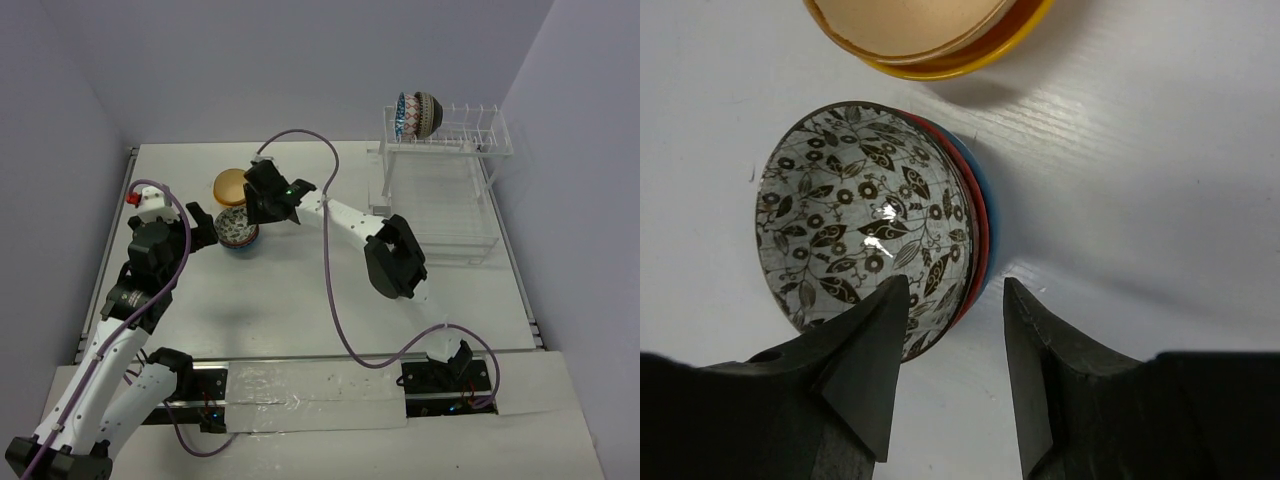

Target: Load the bowls into the dish rack

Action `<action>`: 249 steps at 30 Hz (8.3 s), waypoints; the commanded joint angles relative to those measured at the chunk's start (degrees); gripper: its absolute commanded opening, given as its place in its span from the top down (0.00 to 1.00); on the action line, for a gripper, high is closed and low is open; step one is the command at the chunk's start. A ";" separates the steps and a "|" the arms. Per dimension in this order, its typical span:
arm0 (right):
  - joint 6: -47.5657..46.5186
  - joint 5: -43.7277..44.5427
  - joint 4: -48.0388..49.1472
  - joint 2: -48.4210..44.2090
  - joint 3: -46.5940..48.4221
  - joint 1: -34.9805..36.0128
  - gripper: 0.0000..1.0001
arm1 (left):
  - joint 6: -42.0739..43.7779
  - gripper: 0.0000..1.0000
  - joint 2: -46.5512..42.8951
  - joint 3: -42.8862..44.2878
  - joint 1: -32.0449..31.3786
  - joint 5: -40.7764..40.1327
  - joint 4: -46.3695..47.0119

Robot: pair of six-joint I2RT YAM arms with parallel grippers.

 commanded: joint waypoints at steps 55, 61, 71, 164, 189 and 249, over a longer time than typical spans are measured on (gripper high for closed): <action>-1.67 8.05 0.88 2.96 4.38 0.20 1.00 | -0.16 0.01 0.80 -0.75 -0.21 1.42 2.03; -4.57 9.11 2.46 -4.67 -1.41 -0.15 1.00 | -0.16 0.01 0.71 -0.75 -0.21 1.34 2.03; -9.05 7.80 4.31 -15.50 -6.79 -2.00 1.00 | -0.16 0.01 0.54 -0.67 -0.21 1.16 1.86; -73.48 52.62 37.01 -21.66 -12.41 -31.97 1.00 | 0.45 0.01 0.80 -0.40 -0.21 0.90 1.24; -72.69 52.62 34.90 -22.98 -14.00 -29.33 0.62 | 0.36 0.01 -0.08 -0.40 -0.21 1.16 1.24; -10.20 5.08 13.89 -94.96 -68.83 -24.85 0.09 | -10.62 0.01 33.21 14.88 -0.30 2.57 -11.06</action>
